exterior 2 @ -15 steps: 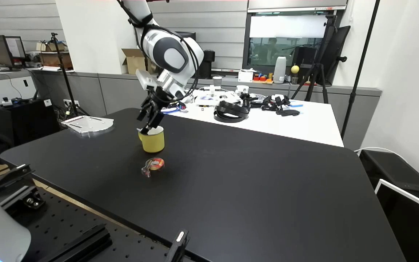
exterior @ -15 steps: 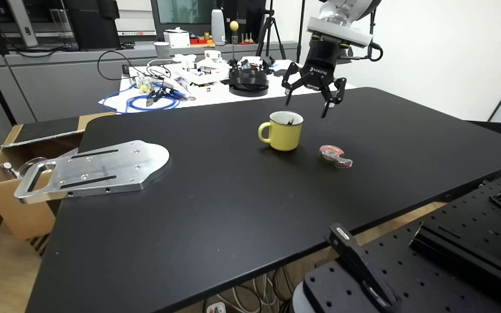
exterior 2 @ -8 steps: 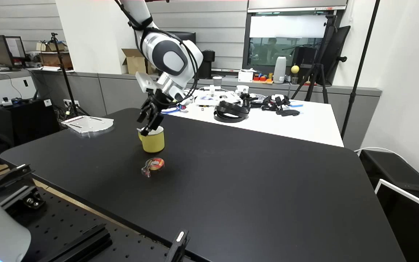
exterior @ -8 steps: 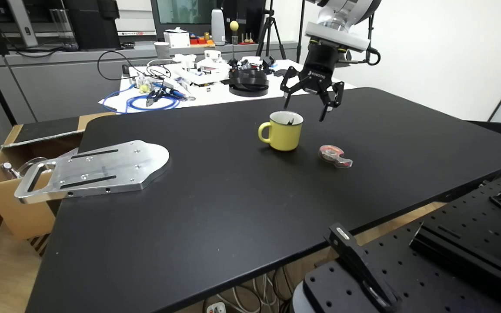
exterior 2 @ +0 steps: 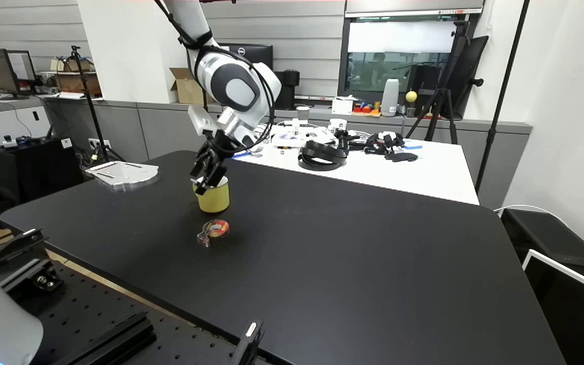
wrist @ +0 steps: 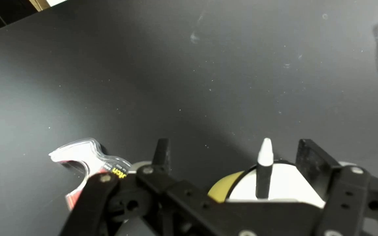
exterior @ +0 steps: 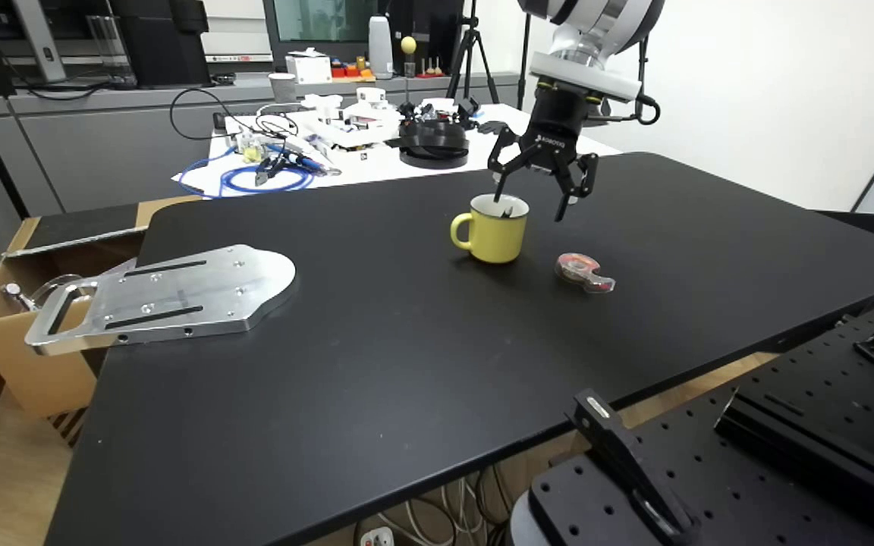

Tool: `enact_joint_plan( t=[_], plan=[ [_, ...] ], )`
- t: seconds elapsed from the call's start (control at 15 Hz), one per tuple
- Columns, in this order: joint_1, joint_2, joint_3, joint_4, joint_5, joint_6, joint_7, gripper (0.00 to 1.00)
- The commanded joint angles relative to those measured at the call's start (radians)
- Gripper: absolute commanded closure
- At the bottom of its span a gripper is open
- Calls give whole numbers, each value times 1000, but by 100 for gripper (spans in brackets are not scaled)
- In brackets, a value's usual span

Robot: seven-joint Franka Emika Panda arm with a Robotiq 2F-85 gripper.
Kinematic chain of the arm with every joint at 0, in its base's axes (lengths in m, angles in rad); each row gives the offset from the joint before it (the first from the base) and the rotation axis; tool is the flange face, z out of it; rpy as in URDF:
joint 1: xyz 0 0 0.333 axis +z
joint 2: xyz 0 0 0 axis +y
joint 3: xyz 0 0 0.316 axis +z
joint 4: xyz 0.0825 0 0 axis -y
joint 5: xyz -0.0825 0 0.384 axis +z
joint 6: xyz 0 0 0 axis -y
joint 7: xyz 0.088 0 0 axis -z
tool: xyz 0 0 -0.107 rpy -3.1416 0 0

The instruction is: Remove the pen from the mug.

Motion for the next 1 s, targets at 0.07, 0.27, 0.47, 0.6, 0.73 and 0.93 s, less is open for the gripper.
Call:
enact_joint_plan(
  t=[0.07,0.27,0.47,0.6,0.73,0.93],
  plan=[
    [0,9,5,3,17,15,-4,40],
    [0,10,9,4,18,18,-4,61],
    [0,9,11,4,17,18,-3,81],
    [0,8,11,3,16,17,-4,95],
    [0,6,13,3,17,15,-6,100],
    [0,4,17,4,18,10,-9,97]
  ],
)
